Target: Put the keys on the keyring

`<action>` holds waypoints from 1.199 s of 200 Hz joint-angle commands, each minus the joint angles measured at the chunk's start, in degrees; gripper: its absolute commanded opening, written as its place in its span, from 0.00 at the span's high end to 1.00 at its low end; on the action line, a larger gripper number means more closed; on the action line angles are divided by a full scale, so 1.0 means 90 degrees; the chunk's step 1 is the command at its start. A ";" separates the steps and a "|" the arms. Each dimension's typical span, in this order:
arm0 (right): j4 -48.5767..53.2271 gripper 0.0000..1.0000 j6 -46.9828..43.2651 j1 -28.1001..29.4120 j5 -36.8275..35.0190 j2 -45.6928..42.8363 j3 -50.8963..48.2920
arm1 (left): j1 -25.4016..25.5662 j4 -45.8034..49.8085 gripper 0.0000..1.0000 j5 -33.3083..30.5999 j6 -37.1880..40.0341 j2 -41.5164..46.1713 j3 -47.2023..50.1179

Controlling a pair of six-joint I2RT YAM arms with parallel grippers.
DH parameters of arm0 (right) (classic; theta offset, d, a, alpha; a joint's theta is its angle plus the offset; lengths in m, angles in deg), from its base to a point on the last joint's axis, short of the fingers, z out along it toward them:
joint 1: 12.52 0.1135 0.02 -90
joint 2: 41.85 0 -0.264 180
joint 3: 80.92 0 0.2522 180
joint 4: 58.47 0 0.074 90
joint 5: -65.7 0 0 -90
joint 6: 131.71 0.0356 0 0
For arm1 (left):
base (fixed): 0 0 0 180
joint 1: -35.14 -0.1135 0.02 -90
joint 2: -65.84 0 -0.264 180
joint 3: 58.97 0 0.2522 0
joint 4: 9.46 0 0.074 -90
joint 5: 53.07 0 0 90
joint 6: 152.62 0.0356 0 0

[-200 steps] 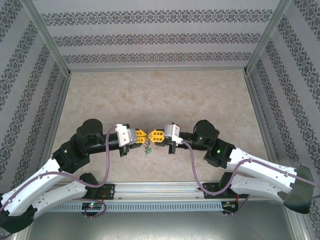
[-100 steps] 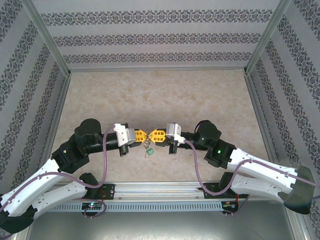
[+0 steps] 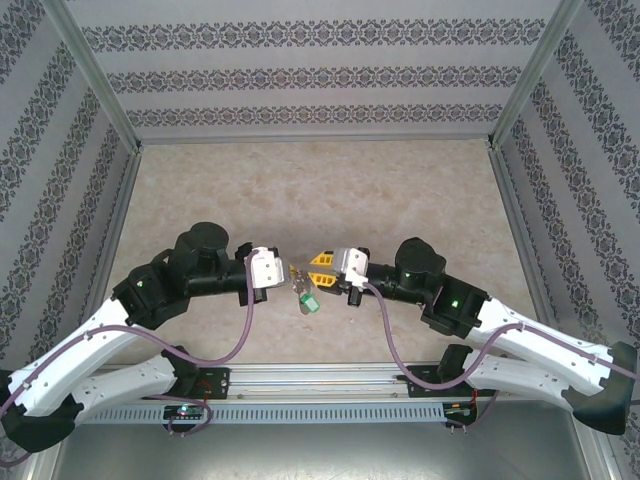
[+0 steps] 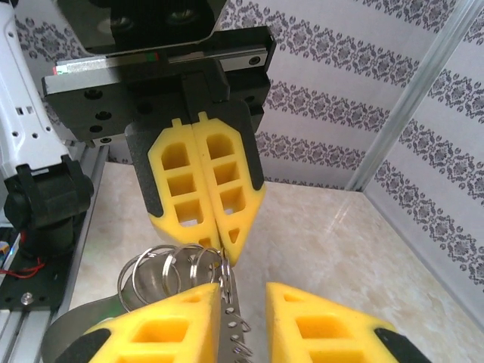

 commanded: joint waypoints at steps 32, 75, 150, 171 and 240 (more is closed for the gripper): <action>0.0642 0.77 -0.0264 0.0068 -0.0300 0.0404 0.0540 | 0.0023 0.0849 1.00 -0.0395 0.0810 -0.0217 -0.0536; 0.0648 0.76 -0.0269 0.0070 -0.0085 0.0704 0.0673 | 0.0082 0.0887 1.00 -0.0376 0.0856 -0.0285 -0.0606; 0.0561 0.74 -0.0196 0.0103 0.0080 0.0977 0.0732 | 0.0170 0.0849 1.00 -0.0336 0.0792 -0.0294 -0.0597; 0.0521 0.73 -0.0193 0.0125 0.0202 0.1045 0.0751 | 0.0180 0.0842 1.00 -0.0346 0.0787 -0.0304 -0.0593; 0.0489 0.70 -0.0135 0.0165 0.0347 0.0909 0.0607 | 0.0199 0.0892 1.00 -0.0497 0.0841 -0.0360 -0.0593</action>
